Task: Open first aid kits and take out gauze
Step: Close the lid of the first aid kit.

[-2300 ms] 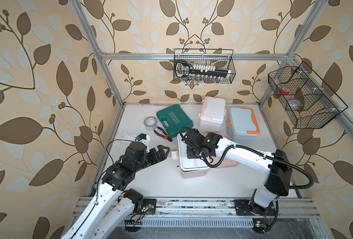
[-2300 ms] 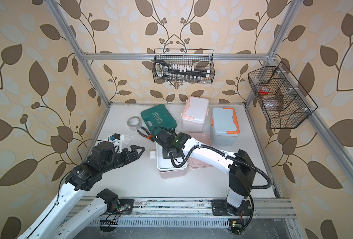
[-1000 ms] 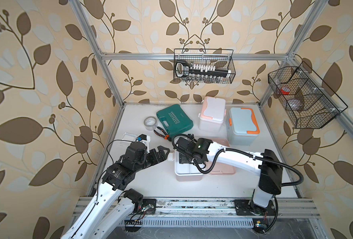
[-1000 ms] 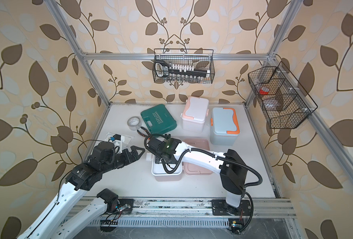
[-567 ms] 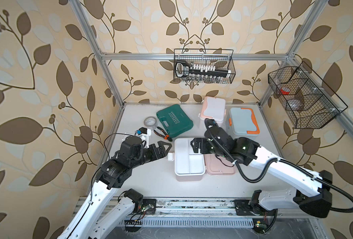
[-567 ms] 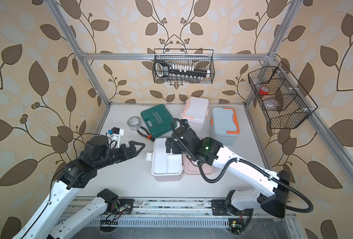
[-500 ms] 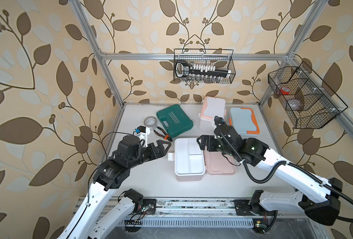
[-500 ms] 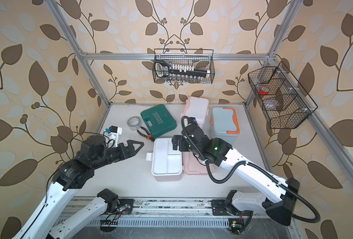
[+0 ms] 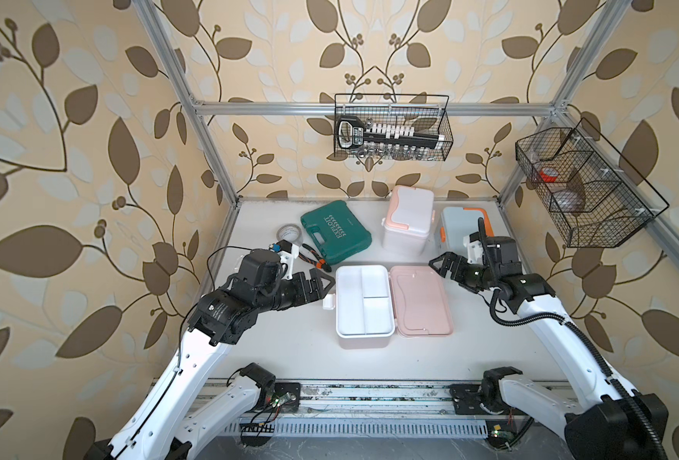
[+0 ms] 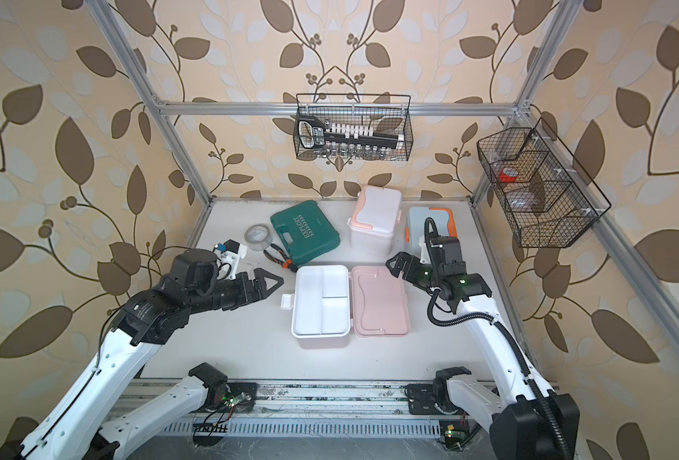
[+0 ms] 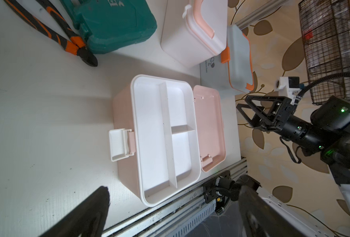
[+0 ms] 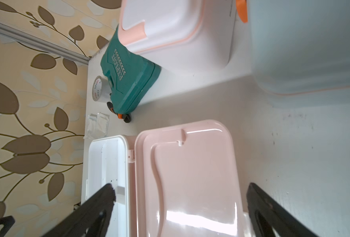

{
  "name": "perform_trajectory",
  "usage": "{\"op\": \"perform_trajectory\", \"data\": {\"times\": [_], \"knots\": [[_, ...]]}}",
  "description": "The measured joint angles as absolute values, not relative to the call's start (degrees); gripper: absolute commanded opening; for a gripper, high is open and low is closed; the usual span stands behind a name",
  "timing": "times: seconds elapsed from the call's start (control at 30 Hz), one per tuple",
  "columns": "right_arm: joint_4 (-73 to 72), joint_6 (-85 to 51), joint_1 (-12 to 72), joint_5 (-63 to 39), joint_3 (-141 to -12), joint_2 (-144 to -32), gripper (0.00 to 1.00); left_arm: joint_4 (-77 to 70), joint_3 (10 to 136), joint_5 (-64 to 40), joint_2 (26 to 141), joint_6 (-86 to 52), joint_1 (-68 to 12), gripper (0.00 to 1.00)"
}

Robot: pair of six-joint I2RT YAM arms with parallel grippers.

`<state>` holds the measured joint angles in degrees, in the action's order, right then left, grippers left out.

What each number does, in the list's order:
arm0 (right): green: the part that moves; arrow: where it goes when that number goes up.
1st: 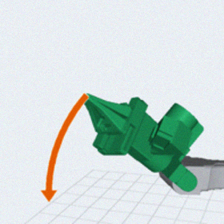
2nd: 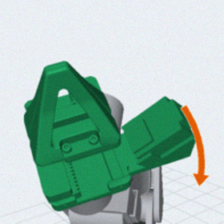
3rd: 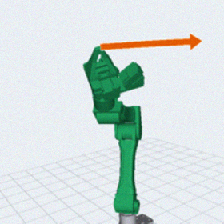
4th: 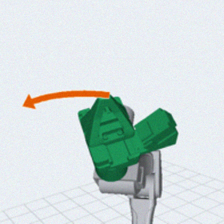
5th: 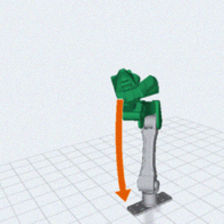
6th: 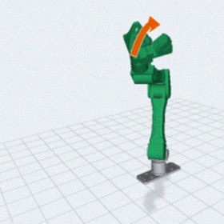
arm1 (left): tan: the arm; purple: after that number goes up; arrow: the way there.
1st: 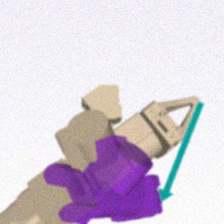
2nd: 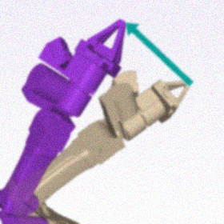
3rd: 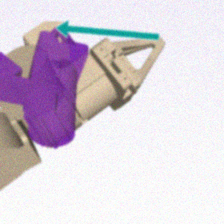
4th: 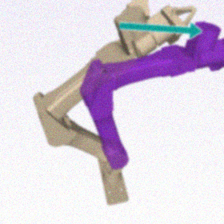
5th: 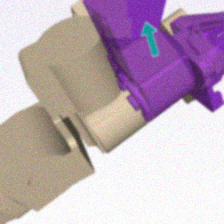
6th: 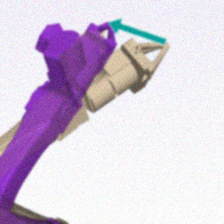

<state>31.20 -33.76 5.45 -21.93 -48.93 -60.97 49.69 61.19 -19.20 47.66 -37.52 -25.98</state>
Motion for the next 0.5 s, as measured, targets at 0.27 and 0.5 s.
{"op": "perform_trajectory", "data": {"times": [0.27, 0.5], "knots": [[29.4, -32.5, 2.5, -26.4, -42.7, -62.3, 1.00, 50.8, 60.2, -17.2, 50.4, -38.6, -34.0, 0.99], [26.5, -32.3, 2.5, -26.9, -38.4, -64.1, 1.00, 48.9, 60.7, -12.3, 59.0, -40.5, -45.1, 0.99]]}}
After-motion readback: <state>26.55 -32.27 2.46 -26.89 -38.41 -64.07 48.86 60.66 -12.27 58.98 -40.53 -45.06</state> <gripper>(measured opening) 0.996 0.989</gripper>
